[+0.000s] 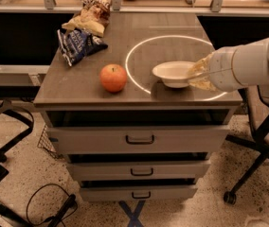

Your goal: Move paper bowl near apple

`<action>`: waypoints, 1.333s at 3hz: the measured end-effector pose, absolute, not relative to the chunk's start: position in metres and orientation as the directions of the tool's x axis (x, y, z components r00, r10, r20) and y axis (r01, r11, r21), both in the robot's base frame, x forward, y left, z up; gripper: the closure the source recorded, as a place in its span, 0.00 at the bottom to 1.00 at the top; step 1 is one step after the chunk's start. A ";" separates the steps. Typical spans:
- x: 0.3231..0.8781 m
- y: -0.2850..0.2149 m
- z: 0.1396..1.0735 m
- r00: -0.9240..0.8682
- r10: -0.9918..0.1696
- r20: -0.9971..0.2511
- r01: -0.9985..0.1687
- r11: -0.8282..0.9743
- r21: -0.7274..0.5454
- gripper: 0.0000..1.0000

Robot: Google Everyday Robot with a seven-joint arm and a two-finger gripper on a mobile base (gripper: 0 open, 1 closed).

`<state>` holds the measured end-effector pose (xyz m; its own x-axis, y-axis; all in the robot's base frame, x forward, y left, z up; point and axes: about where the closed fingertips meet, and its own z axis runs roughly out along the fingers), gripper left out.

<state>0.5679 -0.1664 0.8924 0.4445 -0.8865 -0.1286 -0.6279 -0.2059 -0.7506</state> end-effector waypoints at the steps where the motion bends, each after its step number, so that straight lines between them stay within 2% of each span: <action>1: 0.572 -0.150 0.869 0.528 -0.824 -0.204 -0.633 -0.222 -0.742 1.00; 2: 0.572 -0.150 0.863 0.533 -0.820 -0.207 -0.635 -0.226 -0.739 0.82; 4: 0.572 -0.146 0.862 0.537 -0.818 -0.207 -0.635 -0.230 -0.737 0.36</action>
Offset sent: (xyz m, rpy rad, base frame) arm 0.0029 0.0133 -0.0176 0.0498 0.0270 0.0802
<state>0.5719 -0.1464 0.8623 0.5371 -0.8177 -0.2072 -0.6350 -0.2302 -0.7374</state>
